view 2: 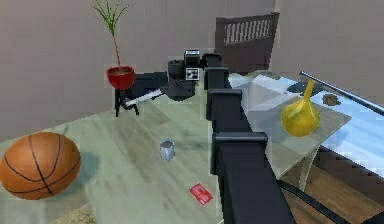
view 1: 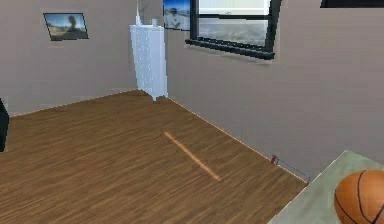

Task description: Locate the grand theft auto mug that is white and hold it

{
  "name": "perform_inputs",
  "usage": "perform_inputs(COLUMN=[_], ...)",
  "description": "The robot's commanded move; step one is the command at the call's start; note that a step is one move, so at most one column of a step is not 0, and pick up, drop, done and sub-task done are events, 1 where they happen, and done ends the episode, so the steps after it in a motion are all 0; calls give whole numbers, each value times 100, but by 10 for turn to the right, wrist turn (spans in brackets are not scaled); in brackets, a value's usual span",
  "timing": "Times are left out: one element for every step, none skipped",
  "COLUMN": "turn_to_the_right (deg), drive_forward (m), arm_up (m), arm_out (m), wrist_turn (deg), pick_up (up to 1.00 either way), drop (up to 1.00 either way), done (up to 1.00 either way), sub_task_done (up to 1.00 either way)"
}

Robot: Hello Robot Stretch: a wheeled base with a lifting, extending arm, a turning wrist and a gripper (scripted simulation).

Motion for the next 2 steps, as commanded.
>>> perform_inputs(turn_to_the_right=[0,0], drive_forward=[0,0], arm_up=[0,-28], arm_out=[0,0], wrist_turn=[210,0], pick_up=[0,0], drop=[0,0], done=[0,0], sub_task_done=[0,0])
